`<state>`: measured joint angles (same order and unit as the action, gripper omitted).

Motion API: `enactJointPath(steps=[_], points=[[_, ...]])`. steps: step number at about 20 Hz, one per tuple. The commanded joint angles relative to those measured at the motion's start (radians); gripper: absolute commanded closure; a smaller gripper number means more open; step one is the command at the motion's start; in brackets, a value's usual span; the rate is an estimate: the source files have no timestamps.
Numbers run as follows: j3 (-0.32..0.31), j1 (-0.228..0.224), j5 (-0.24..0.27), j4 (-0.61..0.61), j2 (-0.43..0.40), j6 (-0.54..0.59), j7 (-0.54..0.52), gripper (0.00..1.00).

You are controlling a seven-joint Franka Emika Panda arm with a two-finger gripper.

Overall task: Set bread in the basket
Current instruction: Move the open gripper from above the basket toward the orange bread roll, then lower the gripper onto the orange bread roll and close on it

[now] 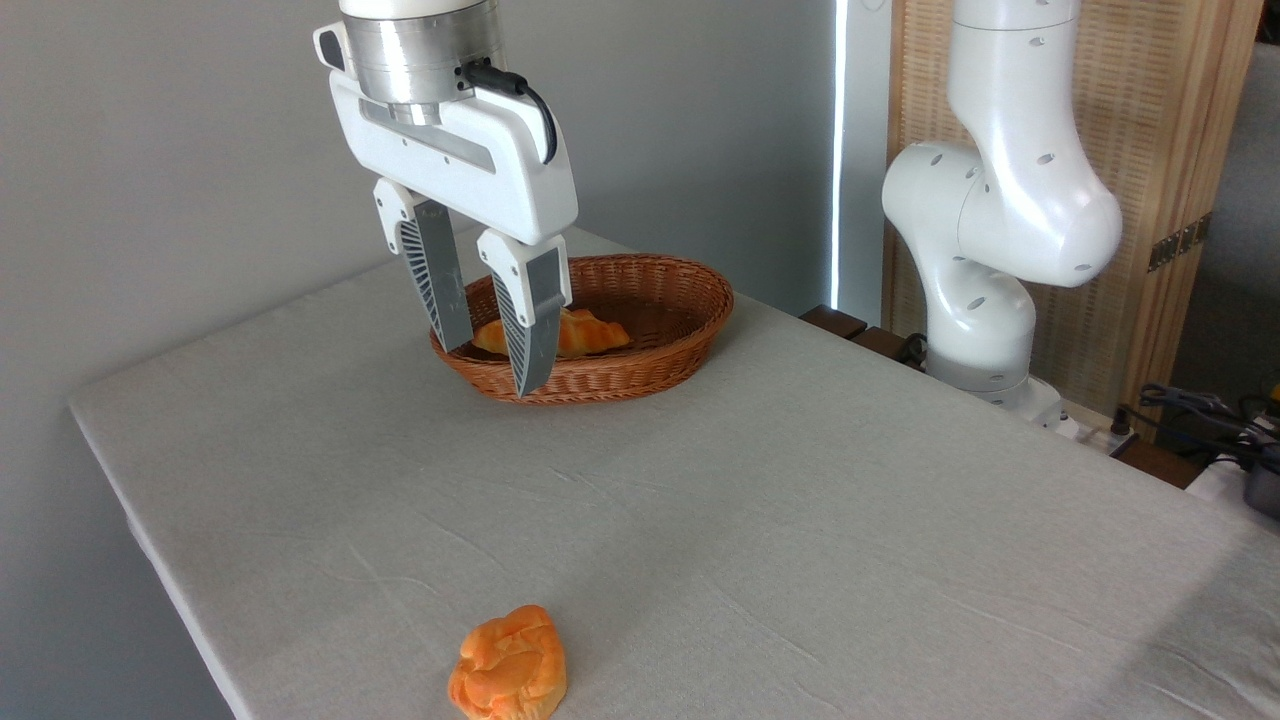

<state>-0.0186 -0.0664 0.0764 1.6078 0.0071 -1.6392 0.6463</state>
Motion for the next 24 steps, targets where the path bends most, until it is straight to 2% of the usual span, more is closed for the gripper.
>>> enactJointPath(steps=[1, 4, 8, 10, 11, 14, 15, 20, 24], points=[[-0.003, 0.002, 0.000, -0.005, 0.008, -0.084, 0.007, 0.00], [-0.001, 0.000, 0.000, 0.032, 0.043, -0.230, 0.009, 0.00], [0.008, -0.003, -0.001, 0.180, 0.067, -0.448, 0.010, 0.00], [0.005, -0.001, -0.010, 0.224, 0.076, -0.485, 0.018, 0.00], [-0.004, 0.003, -0.050, 0.236, 0.080, -0.488, 0.027, 0.00], [-0.008, 0.005, -0.215, 0.242, 0.094, -0.490, 0.032, 0.00], [-0.008, 0.007, -0.248, 0.242, 0.096, -0.493, 0.030, 0.00], [-0.021, 0.016, -0.254, 0.287, 0.155, -0.638, 0.029, 0.00], [-0.017, 0.023, -0.257, 0.323, 0.154, -0.651, 0.032, 0.00]])
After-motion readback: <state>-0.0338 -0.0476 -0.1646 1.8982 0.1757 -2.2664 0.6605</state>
